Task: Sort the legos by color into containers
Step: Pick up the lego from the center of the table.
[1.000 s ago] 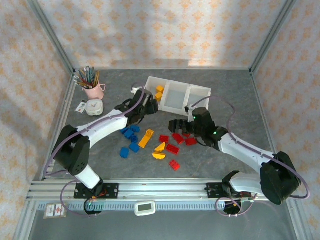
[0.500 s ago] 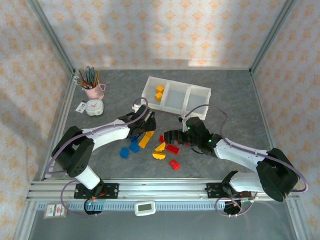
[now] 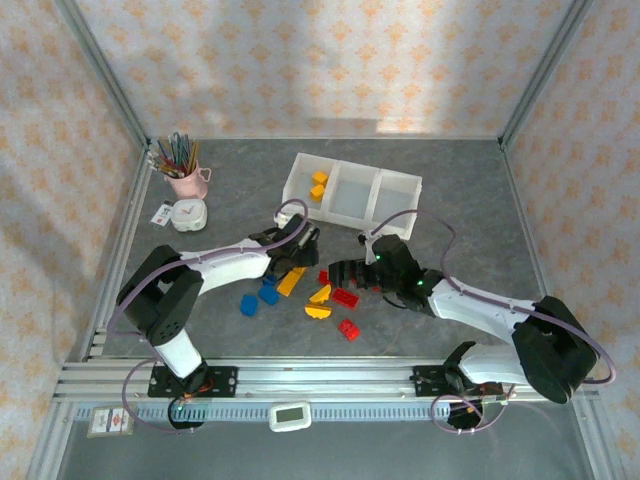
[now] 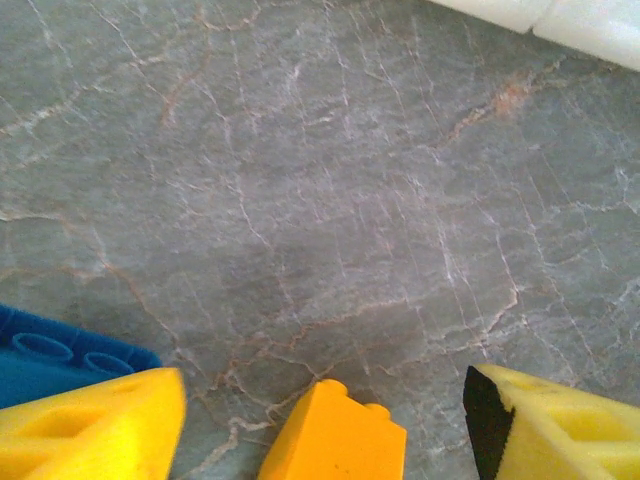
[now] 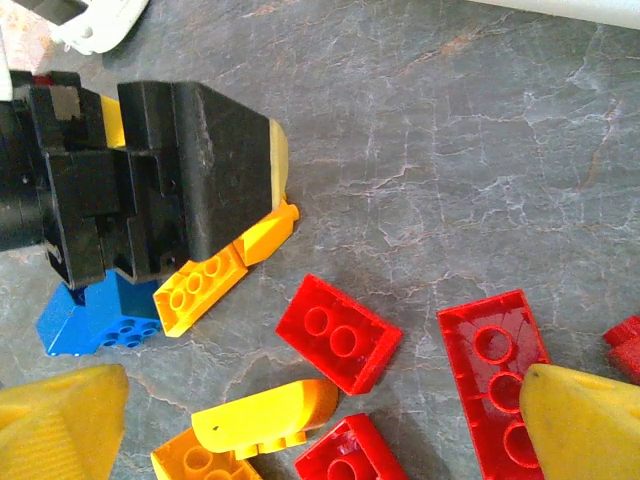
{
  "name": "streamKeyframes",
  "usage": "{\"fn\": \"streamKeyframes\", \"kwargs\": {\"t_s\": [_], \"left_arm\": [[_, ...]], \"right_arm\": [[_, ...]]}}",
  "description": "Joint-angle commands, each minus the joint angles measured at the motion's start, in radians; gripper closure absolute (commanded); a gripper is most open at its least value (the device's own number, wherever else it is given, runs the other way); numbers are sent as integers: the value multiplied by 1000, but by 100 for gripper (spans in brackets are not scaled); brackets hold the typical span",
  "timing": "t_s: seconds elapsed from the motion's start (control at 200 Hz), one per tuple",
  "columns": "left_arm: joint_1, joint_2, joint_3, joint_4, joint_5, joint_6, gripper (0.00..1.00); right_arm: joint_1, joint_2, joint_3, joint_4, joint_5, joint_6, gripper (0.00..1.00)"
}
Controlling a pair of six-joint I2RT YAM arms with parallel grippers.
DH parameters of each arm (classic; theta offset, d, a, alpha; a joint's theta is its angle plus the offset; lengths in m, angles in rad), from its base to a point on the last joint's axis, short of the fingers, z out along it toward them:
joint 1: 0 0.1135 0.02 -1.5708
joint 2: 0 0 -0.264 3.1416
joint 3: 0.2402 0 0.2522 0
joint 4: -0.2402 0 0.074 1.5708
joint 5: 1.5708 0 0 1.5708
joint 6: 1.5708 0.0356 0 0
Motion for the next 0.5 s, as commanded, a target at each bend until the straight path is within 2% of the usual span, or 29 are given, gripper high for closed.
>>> {"fn": "streamKeyframes", "kwargs": {"t_s": [0.0,0.19,0.496], "left_arm": [[-14,17,23,-21,18,15,26],[-26,15,4,-16,31,27,29],[-33,40,6,-4,49,44,39]], "right_arm": [[6,-3,-8,20,32,4,0],[6,4,-10,20,38,4,0],[6,10,-6,17,41,3,0]]}}
